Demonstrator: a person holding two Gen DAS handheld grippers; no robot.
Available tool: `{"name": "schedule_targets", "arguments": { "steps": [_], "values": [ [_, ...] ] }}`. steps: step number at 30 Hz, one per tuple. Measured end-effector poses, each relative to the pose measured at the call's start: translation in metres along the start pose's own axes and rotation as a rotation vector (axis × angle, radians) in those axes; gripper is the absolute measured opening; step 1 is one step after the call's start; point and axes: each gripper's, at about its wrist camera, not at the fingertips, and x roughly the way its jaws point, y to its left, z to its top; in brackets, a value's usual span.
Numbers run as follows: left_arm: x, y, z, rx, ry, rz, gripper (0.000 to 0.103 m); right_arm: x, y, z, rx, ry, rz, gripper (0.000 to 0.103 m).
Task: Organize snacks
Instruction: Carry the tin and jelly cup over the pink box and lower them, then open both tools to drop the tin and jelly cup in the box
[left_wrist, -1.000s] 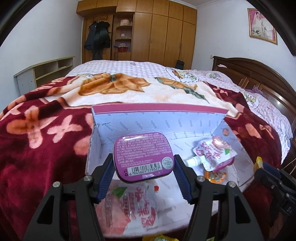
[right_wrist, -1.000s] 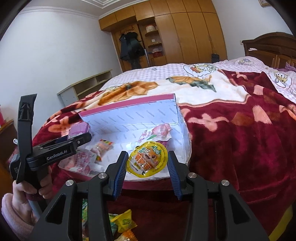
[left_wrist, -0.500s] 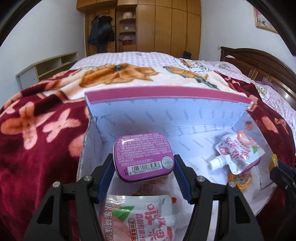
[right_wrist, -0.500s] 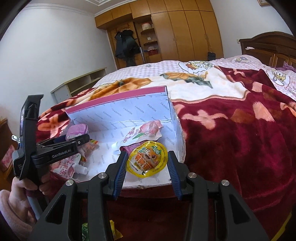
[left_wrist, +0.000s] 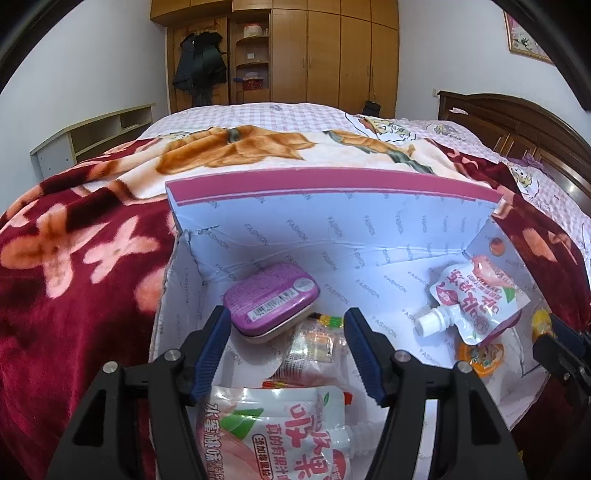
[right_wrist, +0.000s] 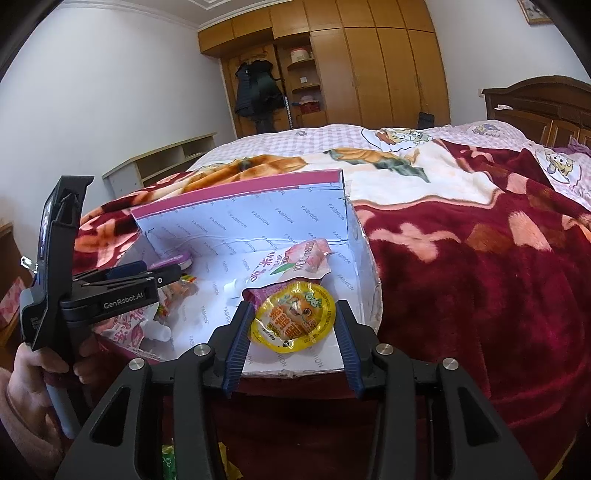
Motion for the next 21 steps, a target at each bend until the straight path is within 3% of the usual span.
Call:
{"name": "schedule_targets", "arguments": {
  "steps": [11,15,21],
  "values": [
    [-0.0025,0.0006,0.0011,-0.006,-0.001,-0.012,0.075,0.0061,-0.0038,0.0005,0.022,-0.013,0.02,0.047],
    [-0.0029,0.0008,0.001,-0.008,0.0,-0.013,0.075,0.005,-0.0009,0.0004,0.017,-0.018,0.039,0.057],
    [-0.0085,0.0043,-0.0006,-0.012,-0.003,-0.023,0.075,0.0031,0.0011,0.0003,0.024,-0.026,0.05,0.062]
  ]
}}
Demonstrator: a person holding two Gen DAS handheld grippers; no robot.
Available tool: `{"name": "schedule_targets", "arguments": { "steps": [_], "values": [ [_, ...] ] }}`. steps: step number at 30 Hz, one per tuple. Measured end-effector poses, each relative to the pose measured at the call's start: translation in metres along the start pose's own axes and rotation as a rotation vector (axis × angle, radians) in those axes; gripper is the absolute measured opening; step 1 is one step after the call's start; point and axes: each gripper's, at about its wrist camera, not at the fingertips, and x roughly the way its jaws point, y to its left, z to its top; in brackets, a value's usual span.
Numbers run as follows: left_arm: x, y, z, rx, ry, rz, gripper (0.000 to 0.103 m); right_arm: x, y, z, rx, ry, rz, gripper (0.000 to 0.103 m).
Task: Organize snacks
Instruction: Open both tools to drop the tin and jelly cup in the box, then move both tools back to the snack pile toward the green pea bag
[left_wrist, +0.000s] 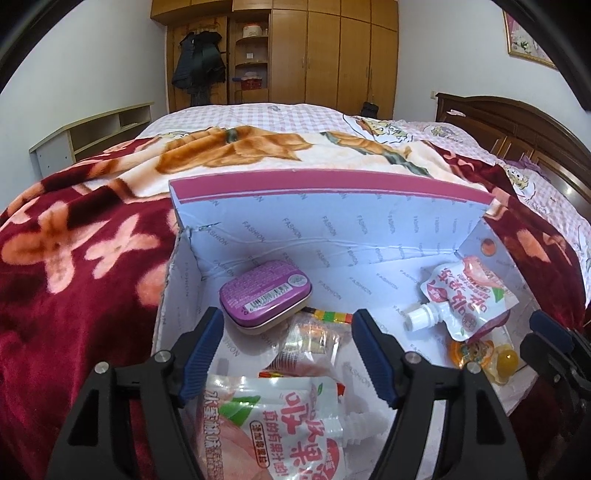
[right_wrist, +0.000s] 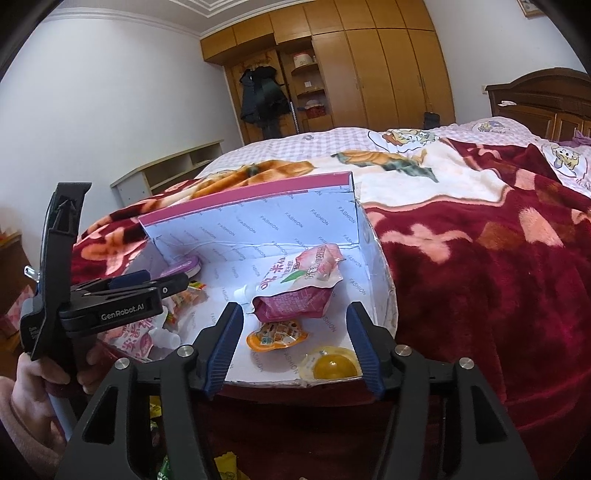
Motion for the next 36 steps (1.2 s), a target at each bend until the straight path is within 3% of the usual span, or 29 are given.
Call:
{"name": "schedule_targets", "arguments": {
  "steps": [3,7,9,19,25,36],
  "values": [
    [-0.005,0.003,0.001,-0.012,-0.005,-0.011,0.076,-0.002,0.001,0.001,0.002,-0.004,0.002,0.069],
    [-0.015,0.005,0.002,-0.024,-0.018,-0.015,0.076,-0.004,0.004,0.002,-0.005,0.002,0.001,0.071],
    [-0.018,0.005,0.002,-0.013,-0.024,-0.01,0.089,-0.006,0.004,0.002,-0.009,0.002,0.003,0.071],
    [-0.042,0.003,-0.002,-0.013,-0.043,-0.031,0.089,-0.023,0.009,0.003,-0.022,-0.008,0.023,0.071],
    [-0.063,-0.003,-0.01,0.017,-0.06,0.007,0.089,-0.034,0.015,0.002,-0.019,-0.008,0.032,0.072],
    [-0.09,-0.005,-0.033,0.006,-0.034,-0.02,0.089,-0.06,0.029,-0.006,-0.02,-0.002,0.048,0.072]
  ]
}}
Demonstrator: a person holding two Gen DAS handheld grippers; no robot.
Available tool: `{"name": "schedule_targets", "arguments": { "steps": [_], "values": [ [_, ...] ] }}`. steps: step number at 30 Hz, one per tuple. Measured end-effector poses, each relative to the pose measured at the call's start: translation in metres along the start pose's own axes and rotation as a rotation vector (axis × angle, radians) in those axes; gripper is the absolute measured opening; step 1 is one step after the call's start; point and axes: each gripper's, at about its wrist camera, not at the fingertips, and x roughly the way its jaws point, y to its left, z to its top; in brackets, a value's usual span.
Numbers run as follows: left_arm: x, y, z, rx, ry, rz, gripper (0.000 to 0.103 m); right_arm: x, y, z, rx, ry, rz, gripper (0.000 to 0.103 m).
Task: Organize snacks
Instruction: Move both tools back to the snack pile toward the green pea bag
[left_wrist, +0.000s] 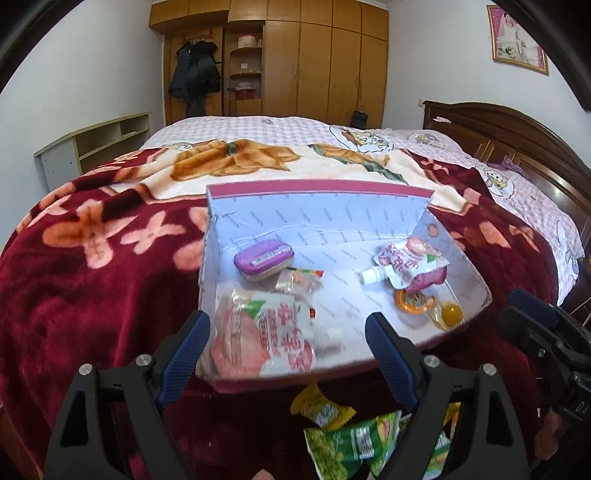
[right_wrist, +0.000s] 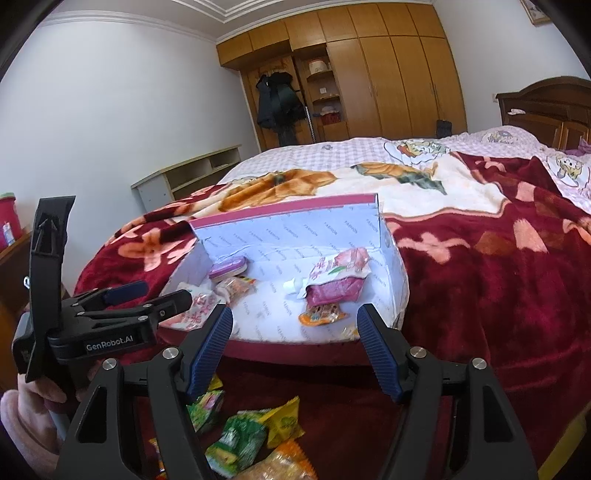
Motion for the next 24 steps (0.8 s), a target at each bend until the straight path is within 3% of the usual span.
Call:
{"name": "schedule_targets", "arguments": {
  "steps": [13,24],
  "values": [
    [-0.019,0.004,-0.04,-0.034,0.059,0.01,0.089,-0.021,-0.004,-0.022,0.045,0.026,0.005,0.072],
    [-0.019,-0.006,-0.063,-0.044,0.123,-0.033,0.089,-0.036,-0.008,-0.039,0.073,0.044,0.029,0.072]
  ]
}}
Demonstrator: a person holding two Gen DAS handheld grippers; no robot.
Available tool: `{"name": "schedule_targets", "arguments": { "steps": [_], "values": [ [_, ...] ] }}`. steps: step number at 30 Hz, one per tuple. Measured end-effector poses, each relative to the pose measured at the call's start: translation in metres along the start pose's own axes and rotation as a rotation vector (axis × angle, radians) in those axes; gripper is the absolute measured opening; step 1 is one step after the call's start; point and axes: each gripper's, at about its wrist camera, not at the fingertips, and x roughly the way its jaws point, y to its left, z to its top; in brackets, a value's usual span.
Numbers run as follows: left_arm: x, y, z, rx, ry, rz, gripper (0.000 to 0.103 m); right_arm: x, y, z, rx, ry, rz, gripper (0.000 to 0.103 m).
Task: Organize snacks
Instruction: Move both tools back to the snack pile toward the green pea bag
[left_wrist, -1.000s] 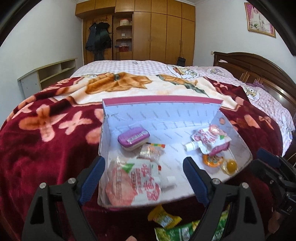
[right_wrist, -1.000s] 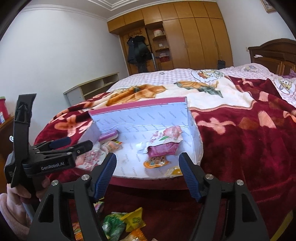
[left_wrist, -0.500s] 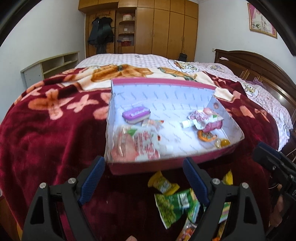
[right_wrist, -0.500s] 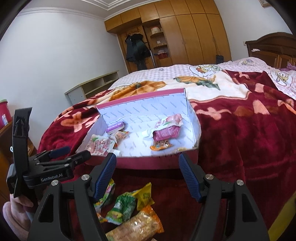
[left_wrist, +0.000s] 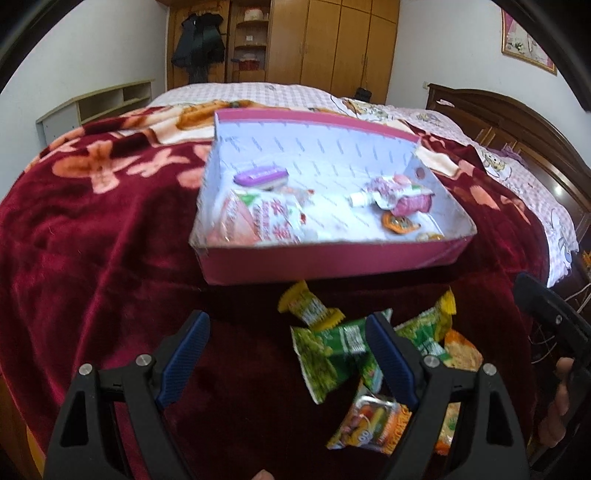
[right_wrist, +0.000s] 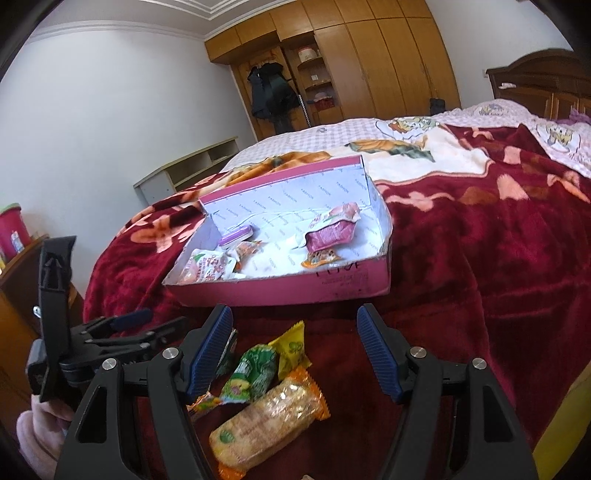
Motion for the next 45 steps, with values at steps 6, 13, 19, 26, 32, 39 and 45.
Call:
{"name": "schedule_targets", "arguments": {
  "steps": [6,13,19,26,32,39,45],
  "values": [
    [0.006,-0.009,-0.007,0.0,0.027,-0.031,0.089,-0.006,-0.002,-0.009,0.0,0.009,-0.005,0.072],
    [0.015,-0.018,-0.012,0.011,0.046,-0.006,0.089,-0.007,-0.004,-0.017,-0.005,0.02,-0.025,0.072],
    [0.021,-0.023,-0.016,0.016,0.053,0.008,0.089,-0.006,-0.005,-0.026,-0.012,0.039,-0.022,0.072],
    [0.029,-0.026,-0.019,0.016,0.042,0.036,0.089,-0.006,-0.007,-0.032,-0.002,0.053,-0.022,0.072],
    [0.036,-0.03,-0.018,0.014,0.037,0.041,0.089,-0.003,-0.009,-0.038,0.005,0.078,-0.027,0.072],
    [0.041,-0.033,-0.021,0.013,0.055,-0.013,0.064,0.0,-0.011,-0.044,0.018,0.106,-0.027,0.072],
    [0.032,-0.035,-0.024,0.027,0.041,-0.038,0.048,0.005,-0.008,-0.05,0.019,0.137,-0.022,0.072]
  ]
}}
